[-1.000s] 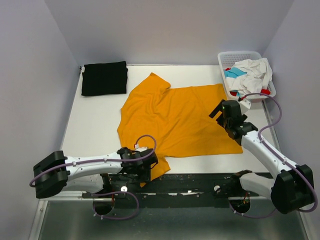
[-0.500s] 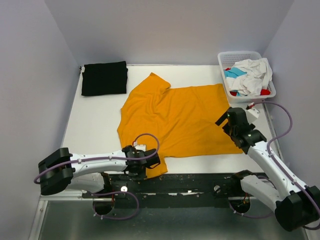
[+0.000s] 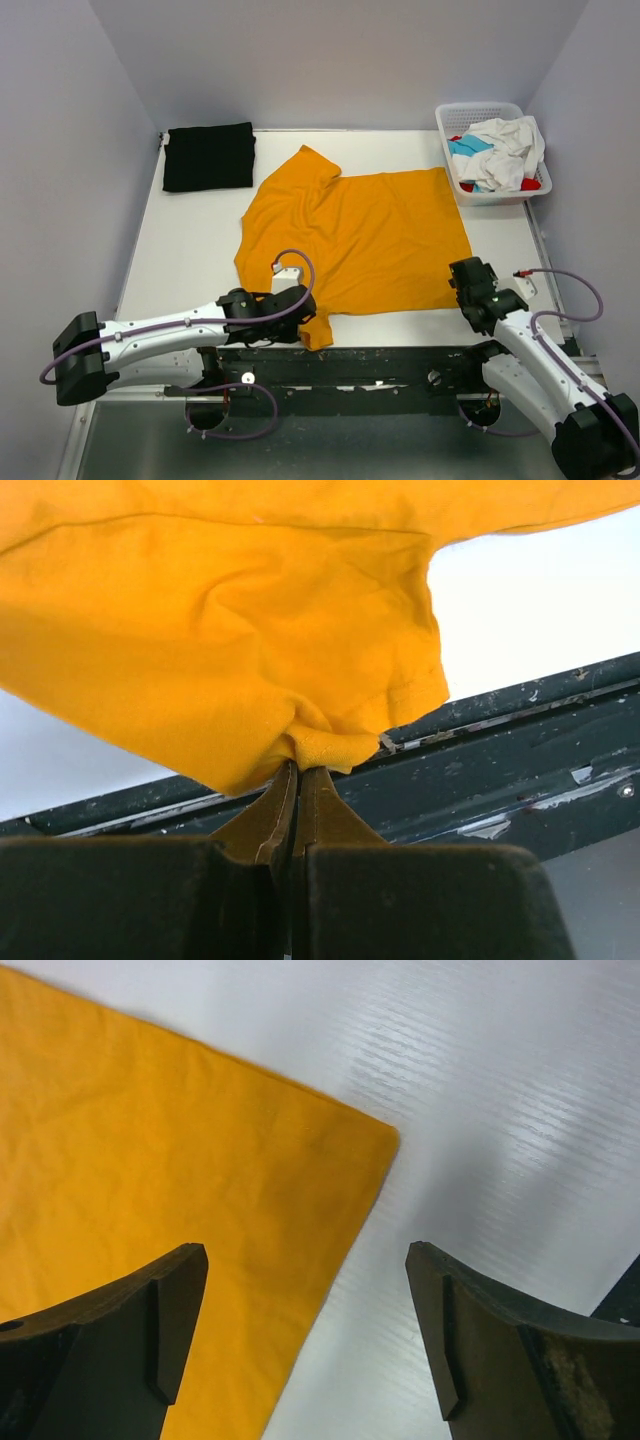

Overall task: Fold and stack the t-shirts
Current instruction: Grab the side of the flattened tshirt closest away from the robot with both arms

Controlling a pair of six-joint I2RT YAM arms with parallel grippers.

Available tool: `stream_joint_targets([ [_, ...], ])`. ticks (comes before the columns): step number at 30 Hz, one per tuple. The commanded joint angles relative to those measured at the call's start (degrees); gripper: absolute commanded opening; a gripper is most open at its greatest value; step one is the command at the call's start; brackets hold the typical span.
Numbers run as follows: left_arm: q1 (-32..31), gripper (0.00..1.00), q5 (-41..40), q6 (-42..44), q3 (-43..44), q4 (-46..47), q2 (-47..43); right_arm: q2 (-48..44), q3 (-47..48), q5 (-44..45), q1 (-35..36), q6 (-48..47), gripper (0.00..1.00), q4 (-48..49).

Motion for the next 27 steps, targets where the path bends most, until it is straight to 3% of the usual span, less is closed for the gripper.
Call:
stream_joint_targets([
  [1,0.18,0.0,1.17,4.34,-1.19,5.33,-0.69,-0.91,-2.87,1.98,-0.2,7.44,0.84,2.36],
  [10,0.97,0.0,-1.12,2.78,-2.89,4.02,-4.55,3.55,-7.4,2.33,-0.19,8.51,0.6,9.55],
  [17,2.45,0.0,-1.89,2.38,-2.61,2.49,-5.25,4.33,-8.03,3.88,-0.17,6.56,0.32,13.44],
  [18,2.64,0.0,-1.52,2.13,-2.8,2.56,-5.43,3.58,-7.93,4.19,-0.17,6.33,0.27,13.22],
  [20,2.72,0.0,-0.69,1.28,-3.2,1.29,-5.7,1.39,-7.44,4.71,-0.18,5.93,0.04,11.72],
  [21,2.74,0.0,-0.21,0.75,-3.51,0.53,-6.04,-0.2,-7.17,4.98,-0.16,6.71,0.01,10.36],
  [27,2.64,0.0,2.88,-3.24,-5.87,-5.46,-12.26,-11.49,-4.46,3.35,-0.21,9.97,0.01,0.39],
])
